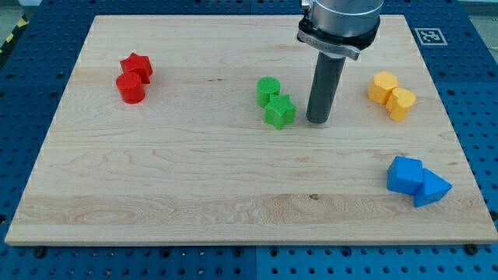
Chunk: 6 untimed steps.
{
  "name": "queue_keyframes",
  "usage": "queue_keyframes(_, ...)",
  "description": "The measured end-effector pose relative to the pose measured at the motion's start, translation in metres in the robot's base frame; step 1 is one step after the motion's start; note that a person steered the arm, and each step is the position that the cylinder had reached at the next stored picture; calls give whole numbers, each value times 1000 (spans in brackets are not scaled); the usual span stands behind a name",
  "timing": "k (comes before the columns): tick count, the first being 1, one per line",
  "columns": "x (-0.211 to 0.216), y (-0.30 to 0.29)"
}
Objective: Push the green star diagonally bottom right to the red star
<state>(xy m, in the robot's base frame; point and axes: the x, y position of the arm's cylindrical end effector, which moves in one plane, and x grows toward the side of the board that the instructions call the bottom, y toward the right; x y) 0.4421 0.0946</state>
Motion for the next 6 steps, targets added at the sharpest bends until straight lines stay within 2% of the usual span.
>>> queue_keyframes(3,-3,-47)
queue_keyframes(6,23,-139)
